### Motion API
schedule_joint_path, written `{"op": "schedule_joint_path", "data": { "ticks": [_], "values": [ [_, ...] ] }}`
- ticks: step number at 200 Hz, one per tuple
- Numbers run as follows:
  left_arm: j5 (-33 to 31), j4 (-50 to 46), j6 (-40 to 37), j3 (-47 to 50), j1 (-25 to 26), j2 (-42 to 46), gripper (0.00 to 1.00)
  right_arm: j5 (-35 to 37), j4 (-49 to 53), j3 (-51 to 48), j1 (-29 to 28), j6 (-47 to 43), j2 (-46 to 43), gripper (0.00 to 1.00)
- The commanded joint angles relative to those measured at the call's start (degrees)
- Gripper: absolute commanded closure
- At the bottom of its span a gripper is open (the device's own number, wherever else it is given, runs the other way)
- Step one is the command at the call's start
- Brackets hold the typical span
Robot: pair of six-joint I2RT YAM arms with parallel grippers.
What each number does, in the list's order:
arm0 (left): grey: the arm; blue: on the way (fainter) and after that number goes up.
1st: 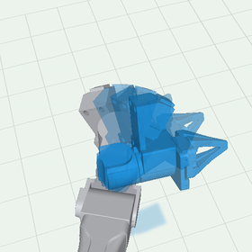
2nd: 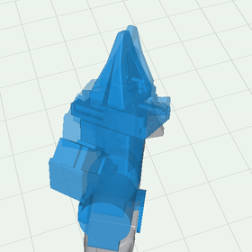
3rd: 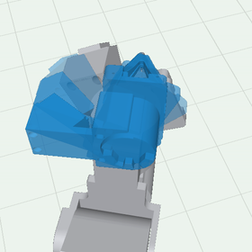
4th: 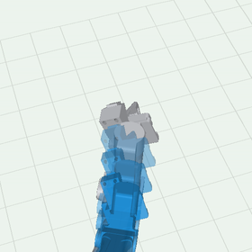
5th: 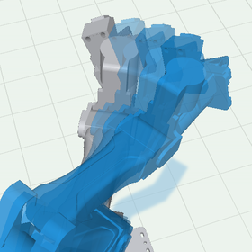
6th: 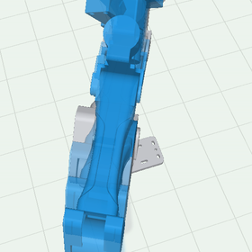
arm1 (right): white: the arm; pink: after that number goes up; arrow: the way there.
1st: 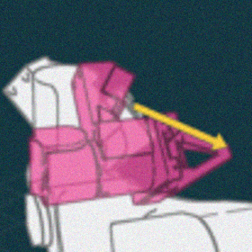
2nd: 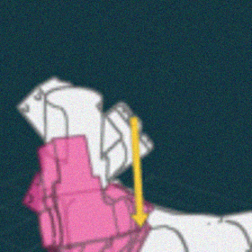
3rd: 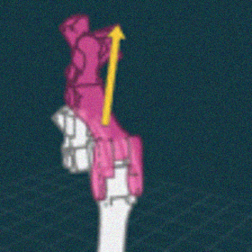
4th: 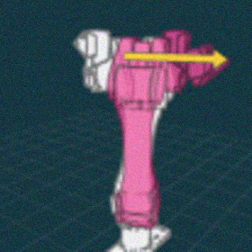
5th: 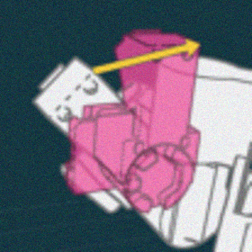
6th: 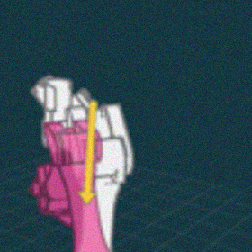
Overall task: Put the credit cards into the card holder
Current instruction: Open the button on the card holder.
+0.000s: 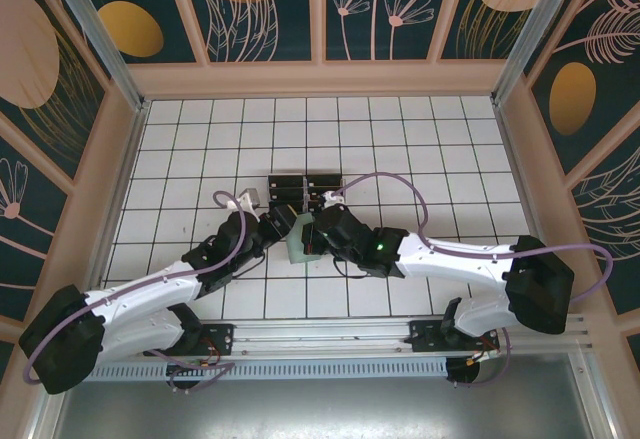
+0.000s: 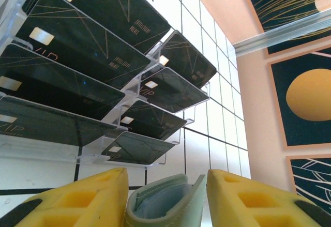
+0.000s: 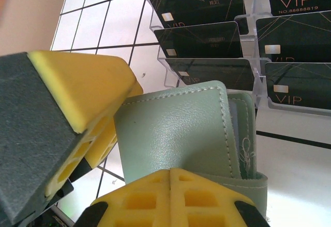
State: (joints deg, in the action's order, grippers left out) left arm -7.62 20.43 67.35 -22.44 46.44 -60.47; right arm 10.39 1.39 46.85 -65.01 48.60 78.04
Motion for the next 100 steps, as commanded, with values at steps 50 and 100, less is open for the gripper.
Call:
{"op": "schedule_joint_path", "data": {
  "ticks": [50,100],
  "values": [
    [0.6,3.3,-0.3,1.6,0.9,-1.0,0.3,0.5,-3.1,-1.6,0.8,1.2,-2.0,1.0],
    [0.3,3.4,0.6,3.7,0.9,-0.4,0.27,0.6,-3.1,-1.7,1.3,1.1,-3.1,1.0]
  ]
}}
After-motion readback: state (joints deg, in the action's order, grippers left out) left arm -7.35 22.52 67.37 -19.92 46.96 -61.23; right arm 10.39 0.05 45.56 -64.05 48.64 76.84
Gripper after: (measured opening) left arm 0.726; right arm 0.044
